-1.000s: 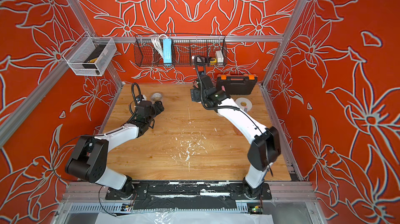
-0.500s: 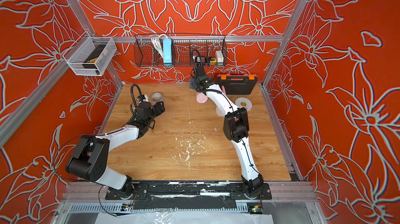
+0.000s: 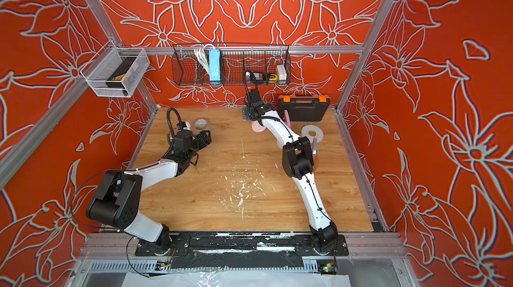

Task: Attach spray nozzles to spray bottles
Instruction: Move the spray bottle to the center of the board.

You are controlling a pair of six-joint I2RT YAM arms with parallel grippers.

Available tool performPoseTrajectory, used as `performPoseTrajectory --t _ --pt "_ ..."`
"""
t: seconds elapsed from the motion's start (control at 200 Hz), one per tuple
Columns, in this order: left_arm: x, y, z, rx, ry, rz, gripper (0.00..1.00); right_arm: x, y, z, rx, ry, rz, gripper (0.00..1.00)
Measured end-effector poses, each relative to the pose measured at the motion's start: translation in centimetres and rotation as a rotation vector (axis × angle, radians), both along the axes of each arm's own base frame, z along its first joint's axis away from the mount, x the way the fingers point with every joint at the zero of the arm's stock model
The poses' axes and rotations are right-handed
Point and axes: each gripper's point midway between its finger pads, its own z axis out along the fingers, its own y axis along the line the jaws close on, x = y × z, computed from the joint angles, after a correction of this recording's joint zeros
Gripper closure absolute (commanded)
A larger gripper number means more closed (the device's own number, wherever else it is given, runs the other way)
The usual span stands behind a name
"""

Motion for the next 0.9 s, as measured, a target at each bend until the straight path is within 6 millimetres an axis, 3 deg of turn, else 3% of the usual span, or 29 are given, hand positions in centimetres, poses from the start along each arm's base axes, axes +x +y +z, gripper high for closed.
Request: performPoseTrajectory --t 0.165,0.45,0.606,0.751,0.901 --pt "0.1 0.1 0.0 -0.011 0.001 0.001 0.18 0.3 0.3 -2.6 0.018 0.050 0.014 0.07" --pt "0.2 0.1 0.2 -0.030 0.000 -0.005 0.19 -2.2 0.3 -7.7 0.029 0.183 0.027 0.11" --pt "0.2 0.1 0.2 -0.034 0.000 -0.007 0.19 -3.2 0.4 -7.8 0.047 0.203 0.036 0.15" --pt "0.2 0.1 0.3 -0.038 -0.002 -0.011 0.20 -6.2 0.5 -7.9 0.073 0.250 0.027 0.18" --pt "0.6 0.2 0.2 -0.044 0.001 -0.022 0.22 -12.1 0.8 -7.7 0.116 0.315 0.009 0.15"
